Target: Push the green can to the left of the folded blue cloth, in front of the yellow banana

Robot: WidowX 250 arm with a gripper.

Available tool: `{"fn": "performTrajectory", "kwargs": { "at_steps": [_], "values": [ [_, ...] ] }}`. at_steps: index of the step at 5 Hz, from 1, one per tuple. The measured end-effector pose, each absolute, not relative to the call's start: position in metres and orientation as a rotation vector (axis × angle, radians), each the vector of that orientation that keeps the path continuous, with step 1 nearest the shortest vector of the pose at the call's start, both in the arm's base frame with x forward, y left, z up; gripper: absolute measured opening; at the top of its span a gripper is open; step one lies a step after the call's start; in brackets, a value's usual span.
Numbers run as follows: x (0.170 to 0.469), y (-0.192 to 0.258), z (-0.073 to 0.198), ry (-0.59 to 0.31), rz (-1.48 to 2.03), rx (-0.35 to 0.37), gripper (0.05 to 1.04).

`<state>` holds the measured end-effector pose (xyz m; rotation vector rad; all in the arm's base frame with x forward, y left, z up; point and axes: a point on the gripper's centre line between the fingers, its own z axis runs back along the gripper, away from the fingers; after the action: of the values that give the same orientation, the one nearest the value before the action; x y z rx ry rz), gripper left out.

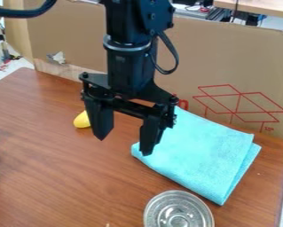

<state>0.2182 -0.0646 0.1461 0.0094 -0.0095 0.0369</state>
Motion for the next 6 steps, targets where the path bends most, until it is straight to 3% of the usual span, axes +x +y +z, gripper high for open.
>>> {"fn": "performTrajectory", "kwargs": {
  "at_steps": [1,4,5,6],
  "values": [
    [0.217,-0.064,0.141,0.01,0.039,0.017,1.001],
    [0.224,-0.151,0.132,-0.042,-0.152,0.024,1.001],
    [0.215,-0.177,0.13,-0.064,-0.162,-0.043,1.001],
    [0.198,-0.196,0.123,-0.066,-0.19,-0.064,1.001]
  ]
}}
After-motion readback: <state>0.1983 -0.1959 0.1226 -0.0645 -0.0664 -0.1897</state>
